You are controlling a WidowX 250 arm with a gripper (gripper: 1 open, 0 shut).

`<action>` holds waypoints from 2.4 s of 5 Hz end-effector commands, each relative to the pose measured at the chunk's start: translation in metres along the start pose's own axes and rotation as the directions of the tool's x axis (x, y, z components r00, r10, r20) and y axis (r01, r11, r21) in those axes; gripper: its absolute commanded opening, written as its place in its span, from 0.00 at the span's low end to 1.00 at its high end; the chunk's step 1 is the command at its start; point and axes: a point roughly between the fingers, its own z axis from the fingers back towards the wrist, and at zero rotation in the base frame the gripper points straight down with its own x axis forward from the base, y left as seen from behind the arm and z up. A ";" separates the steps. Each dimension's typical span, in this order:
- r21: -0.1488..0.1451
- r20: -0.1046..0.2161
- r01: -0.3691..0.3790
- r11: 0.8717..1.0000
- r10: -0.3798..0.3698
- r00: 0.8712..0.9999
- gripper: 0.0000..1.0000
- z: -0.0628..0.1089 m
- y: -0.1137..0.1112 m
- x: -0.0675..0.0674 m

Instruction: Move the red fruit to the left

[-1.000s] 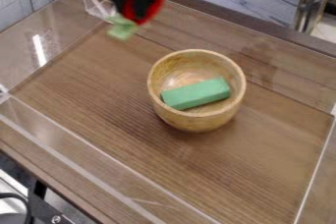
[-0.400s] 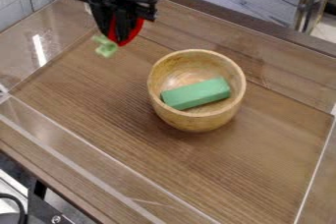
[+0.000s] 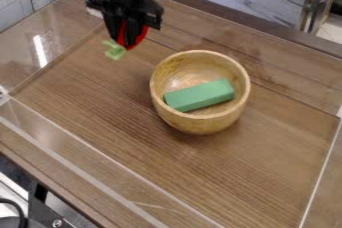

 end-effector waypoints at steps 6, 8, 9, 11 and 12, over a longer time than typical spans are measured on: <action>0.051 0.034 -0.145 0.988 0.143 0.989 0.00 -0.058 0.012 0.049; 0.006 0.030 -0.102 0.995 0.102 0.994 0.00 -0.066 0.016 0.045; -0.016 0.028 -0.078 0.997 0.078 0.997 0.00 -0.067 0.023 0.045; -0.036 0.018 -0.065 0.997 0.066 0.998 0.00 -0.074 0.043 0.048; -0.042 0.001 -0.077 0.996 0.078 0.997 1.00 -0.080 0.055 0.047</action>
